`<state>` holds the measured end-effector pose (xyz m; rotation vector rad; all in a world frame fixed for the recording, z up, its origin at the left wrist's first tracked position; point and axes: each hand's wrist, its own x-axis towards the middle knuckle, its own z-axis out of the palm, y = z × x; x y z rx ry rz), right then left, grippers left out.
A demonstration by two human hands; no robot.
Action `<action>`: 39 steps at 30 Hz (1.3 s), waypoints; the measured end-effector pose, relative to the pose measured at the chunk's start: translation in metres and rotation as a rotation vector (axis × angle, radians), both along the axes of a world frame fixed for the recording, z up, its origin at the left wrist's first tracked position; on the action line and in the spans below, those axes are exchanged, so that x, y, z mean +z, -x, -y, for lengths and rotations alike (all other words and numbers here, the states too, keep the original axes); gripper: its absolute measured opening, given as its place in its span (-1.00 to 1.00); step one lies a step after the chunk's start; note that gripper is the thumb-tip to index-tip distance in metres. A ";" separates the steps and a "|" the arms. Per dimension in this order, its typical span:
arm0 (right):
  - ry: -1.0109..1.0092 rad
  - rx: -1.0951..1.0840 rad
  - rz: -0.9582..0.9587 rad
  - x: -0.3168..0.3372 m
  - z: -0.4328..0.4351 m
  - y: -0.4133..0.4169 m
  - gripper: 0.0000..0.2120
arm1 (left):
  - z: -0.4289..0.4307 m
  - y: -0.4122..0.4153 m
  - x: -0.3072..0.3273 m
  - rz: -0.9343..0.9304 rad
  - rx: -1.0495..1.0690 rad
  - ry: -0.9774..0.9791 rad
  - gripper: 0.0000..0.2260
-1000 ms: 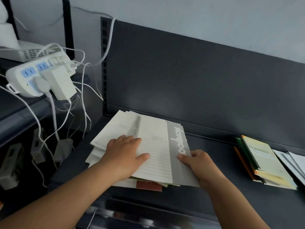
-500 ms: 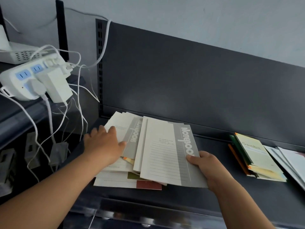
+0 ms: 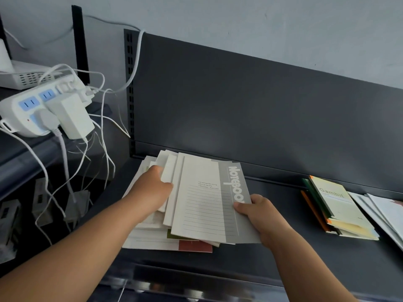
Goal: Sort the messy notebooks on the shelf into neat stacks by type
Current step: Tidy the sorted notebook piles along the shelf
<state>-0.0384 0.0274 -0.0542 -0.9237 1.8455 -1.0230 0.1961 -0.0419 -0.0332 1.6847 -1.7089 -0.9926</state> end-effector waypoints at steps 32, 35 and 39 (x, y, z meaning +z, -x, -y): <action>0.303 -0.288 0.230 0.030 -0.081 0.066 -0.81 | -0.066 0.102 0.036 -0.843 -0.130 -0.325 -0.85; 0.343 -0.337 0.229 0.031 -0.109 0.098 -0.81 | -0.084 0.133 0.037 -0.876 -0.216 -0.449 -0.83; 0.382 -0.416 0.219 0.030 -0.165 0.152 -0.83 | -0.123 0.197 0.035 -0.854 -0.332 -0.433 -0.79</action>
